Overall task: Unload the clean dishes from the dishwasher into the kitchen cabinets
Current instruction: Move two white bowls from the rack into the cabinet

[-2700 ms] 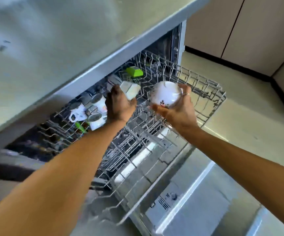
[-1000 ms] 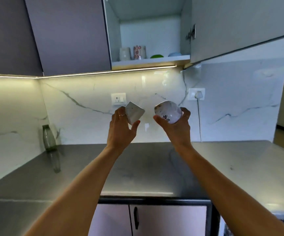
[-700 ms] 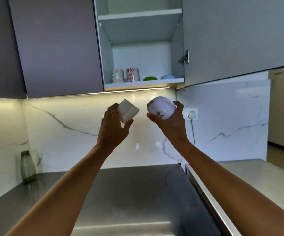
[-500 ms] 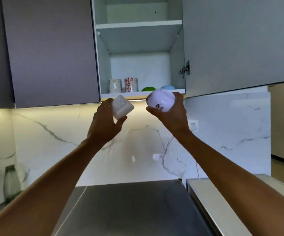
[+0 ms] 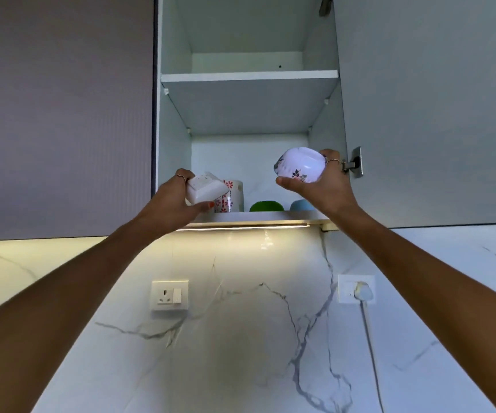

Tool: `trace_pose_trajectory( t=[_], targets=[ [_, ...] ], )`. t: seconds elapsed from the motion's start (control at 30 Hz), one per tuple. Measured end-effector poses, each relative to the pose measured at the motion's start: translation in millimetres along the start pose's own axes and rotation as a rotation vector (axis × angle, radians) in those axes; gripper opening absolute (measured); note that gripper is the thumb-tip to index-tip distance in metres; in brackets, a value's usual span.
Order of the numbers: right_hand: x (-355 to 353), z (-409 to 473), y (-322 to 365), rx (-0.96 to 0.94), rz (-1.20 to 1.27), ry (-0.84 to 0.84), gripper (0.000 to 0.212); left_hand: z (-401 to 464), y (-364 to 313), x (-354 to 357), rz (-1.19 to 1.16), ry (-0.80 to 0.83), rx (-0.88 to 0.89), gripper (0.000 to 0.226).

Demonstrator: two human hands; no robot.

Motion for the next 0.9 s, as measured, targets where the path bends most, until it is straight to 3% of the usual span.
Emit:
trace_pose_trajectory(
  t=[0.2, 0.33, 0.43, 0.7, 0.9],
  targets=[
    [22.6, 39.1, -23.4, 0.000, -0.003, 0.092, 0.091, 52.0, 33.2, 10.8, -0.063, 0.229, -0.140, 0.061],
    [43.6, 54.6, -36.0, -0.033, -0.047, 0.194, 0.102, 73.5, 42.1, 15.3, -0.030, 0.469, -0.126, 0.066],
    [56.1, 63.7, -41.6, -0.035, -0.094, 0.219, 0.098, 81.2, 46.3, 18.0, 0.071, 0.647, -0.119, 0.066],
    [75.3, 92.3, -55.8, 0.046, -0.098, 0.231, 0.087, 94.6, 76.9, 28.5, -0.104, 0.759, -0.355, 0.068],
    [75.2, 122.6, -62.4, 0.078, -0.162, 0.304, 0.085, 105.1, 96.2, 30.9, -0.110, 0.881, -0.303, 0.056]
  ],
)
Point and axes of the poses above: each hand's wrist, its own z-axis towards the middle knuckle, its own x-axis out of the palm, y = z × x, the point moved 2 cm from there along z, towards the middle knuckle, and after that the axes turned 3 degrees about -z, right-handed, at the moved point
